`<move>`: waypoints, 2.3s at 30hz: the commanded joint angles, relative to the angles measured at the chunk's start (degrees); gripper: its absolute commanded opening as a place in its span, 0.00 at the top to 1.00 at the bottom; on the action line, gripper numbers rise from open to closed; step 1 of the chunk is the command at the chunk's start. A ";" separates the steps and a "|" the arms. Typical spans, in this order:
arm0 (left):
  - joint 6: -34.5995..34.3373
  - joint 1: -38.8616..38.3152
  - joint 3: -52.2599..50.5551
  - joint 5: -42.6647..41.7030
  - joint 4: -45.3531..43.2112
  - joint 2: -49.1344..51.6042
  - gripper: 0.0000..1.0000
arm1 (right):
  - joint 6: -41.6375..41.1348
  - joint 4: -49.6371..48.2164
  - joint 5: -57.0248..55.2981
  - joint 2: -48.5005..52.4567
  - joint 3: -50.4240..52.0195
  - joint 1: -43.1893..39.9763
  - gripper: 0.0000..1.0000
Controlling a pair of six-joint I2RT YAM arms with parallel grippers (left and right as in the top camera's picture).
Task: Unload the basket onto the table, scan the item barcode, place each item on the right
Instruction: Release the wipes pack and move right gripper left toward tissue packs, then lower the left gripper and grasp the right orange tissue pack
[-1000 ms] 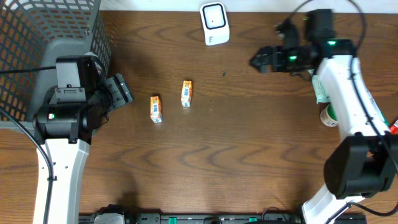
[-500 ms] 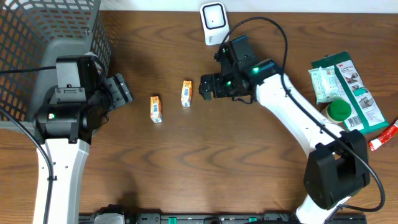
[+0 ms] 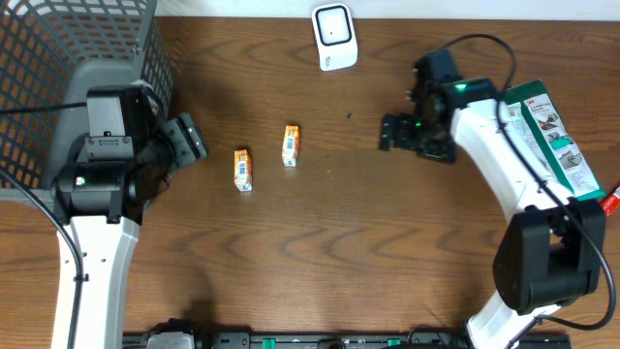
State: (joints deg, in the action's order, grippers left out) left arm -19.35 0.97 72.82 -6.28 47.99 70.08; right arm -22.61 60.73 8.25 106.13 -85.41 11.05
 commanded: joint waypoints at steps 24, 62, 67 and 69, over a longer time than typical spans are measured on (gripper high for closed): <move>4.63 -24.09 -2.10 2.95 -12.04 25.55 0.43 | 3.80 0.04 -4.35 0.28 1.57 -3.39 0.01; 11.19 -25.55 -2.25 8.90 -27.34 40.15 0.49 | 3.80 -4.17 -4.33 0.28 5.07 -3.34 0.01; 11.19 -25.55 -2.25 8.90 -28.44 40.89 0.55 | 3.80 -4.15 -4.33 0.28 5.07 -3.32 0.01; 11.19 -25.55 -2.25 8.90 -28.70 40.89 0.55 | 3.80 -4.15 -4.33 0.28 5.07 -3.32 0.01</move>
State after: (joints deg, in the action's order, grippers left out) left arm -8.71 -24.53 70.96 1.76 19.46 110.17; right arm -19.68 56.69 4.45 106.13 -80.58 7.84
